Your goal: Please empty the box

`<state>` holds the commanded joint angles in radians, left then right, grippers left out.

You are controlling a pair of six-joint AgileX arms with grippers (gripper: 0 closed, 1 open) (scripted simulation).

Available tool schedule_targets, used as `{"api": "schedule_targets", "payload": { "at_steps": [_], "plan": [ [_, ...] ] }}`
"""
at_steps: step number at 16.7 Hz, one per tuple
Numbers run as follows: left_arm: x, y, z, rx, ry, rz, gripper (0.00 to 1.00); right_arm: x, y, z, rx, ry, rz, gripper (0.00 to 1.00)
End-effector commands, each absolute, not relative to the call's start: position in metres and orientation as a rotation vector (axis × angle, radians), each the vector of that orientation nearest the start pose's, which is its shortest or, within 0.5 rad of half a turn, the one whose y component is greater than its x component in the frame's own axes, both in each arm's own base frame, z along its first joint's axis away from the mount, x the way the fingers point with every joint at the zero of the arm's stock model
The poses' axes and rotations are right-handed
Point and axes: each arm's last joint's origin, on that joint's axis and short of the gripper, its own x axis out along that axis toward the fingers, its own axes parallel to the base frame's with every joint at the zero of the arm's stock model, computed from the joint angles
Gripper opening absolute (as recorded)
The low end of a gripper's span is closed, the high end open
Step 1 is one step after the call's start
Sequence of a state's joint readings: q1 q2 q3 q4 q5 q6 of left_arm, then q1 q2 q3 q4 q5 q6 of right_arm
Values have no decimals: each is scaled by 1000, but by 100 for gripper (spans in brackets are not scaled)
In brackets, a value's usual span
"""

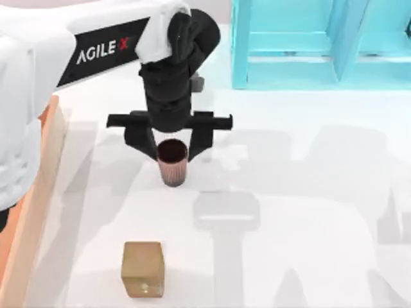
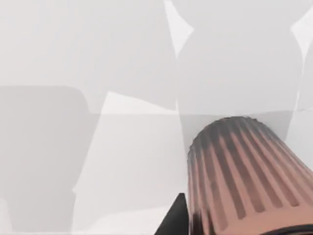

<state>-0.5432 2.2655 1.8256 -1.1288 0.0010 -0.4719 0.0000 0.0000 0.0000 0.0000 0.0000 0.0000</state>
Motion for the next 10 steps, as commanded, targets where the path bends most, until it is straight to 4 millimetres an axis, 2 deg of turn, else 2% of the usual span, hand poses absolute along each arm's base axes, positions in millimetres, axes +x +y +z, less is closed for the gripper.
{"api": "schedule_targets", "payload": {
  "at_steps": [5, 10],
  "plan": [
    [381, -224, 154, 49, 1567, -47, 98, 106, -1, 160, 0, 0, 0, 100],
    [381, -224, 154, 49, 1567, -47, 100, 106, -1, 160, 0, 0, 0, 100]
  ]
}}
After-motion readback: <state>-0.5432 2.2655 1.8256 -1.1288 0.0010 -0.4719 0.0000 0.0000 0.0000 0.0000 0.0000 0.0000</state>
